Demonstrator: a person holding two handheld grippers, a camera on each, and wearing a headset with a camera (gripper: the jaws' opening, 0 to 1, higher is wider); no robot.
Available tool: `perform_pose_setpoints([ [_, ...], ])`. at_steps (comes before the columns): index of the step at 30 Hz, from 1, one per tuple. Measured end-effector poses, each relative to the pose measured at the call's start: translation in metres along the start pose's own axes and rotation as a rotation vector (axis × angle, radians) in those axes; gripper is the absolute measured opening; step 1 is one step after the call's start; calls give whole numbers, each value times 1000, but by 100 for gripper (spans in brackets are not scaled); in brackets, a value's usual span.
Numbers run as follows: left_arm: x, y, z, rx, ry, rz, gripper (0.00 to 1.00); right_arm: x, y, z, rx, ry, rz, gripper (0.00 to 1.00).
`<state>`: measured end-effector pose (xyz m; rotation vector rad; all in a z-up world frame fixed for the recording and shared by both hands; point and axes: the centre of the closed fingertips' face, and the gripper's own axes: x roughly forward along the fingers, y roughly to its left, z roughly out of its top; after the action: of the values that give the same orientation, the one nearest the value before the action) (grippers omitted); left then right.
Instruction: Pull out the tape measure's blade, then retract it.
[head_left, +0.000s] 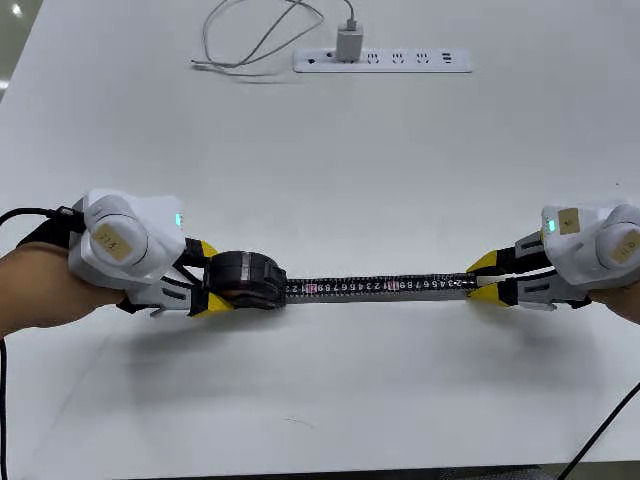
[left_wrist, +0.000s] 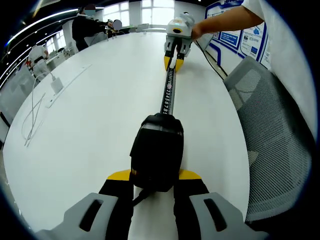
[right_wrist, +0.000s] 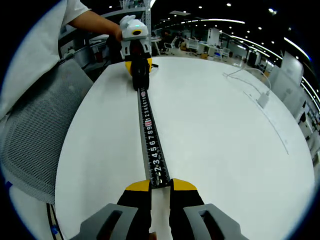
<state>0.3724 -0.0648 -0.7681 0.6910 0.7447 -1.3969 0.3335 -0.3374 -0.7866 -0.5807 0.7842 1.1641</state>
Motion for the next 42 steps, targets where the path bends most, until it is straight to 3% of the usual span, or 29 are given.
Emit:
perform_pose_setpoints([
  [4, 1, 0, 1, 1, 1, -1, 26, 0, 4, -3, 4, 4, 16, 9],
  [26, 1, -1, 1, 1, 14, 5, 26, -4, -1, -9, 22, 15, 2, 9],
  [34, 1, 0, 1, -22, 6, 11, 27, -3, 0, -9, -19, 70, 24, 10],
  [42, 0, 0, 1, -42, 2, 19, 28, -3, 0, -9, -14, 81, 15, 11],
])
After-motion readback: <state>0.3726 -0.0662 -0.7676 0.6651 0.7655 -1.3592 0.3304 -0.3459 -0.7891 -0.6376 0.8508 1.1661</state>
